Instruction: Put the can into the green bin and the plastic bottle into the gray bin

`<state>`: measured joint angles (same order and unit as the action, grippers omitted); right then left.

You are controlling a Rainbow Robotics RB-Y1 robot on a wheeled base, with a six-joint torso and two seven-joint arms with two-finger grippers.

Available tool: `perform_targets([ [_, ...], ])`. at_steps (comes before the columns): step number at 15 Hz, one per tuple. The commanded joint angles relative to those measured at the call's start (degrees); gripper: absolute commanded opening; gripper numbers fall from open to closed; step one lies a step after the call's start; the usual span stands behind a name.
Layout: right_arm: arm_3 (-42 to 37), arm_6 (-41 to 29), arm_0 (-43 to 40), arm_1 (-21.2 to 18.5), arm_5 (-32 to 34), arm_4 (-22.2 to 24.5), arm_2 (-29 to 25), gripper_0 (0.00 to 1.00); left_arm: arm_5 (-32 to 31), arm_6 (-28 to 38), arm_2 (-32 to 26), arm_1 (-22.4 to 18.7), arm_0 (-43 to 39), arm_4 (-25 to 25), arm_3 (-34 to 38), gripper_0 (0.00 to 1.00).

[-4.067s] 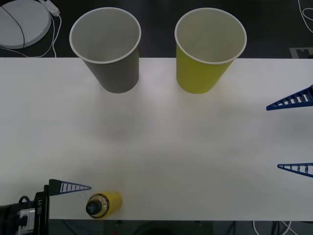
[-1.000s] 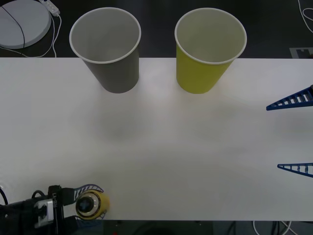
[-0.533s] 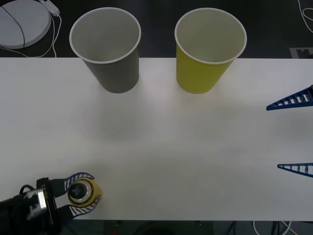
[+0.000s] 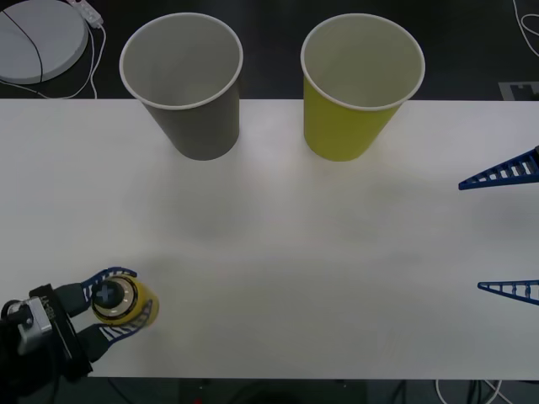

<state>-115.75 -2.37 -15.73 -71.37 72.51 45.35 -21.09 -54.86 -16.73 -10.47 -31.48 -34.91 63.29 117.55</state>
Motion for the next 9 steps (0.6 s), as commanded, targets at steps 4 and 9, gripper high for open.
perform_targets([
  [4,0.00,0.00,0.00,0.00,0.00,0.00,0.00,1.00,7.22,7.85,-1.93,-0.86,-3.32,1.66,6.46,0.00],
  [9,0.00,0.00,0.00,0.00,0.00,0.00,0.00,1.00,12.94,19.98,-2.72,-1.48,-5.16,10.19,12.27,0.00],
])
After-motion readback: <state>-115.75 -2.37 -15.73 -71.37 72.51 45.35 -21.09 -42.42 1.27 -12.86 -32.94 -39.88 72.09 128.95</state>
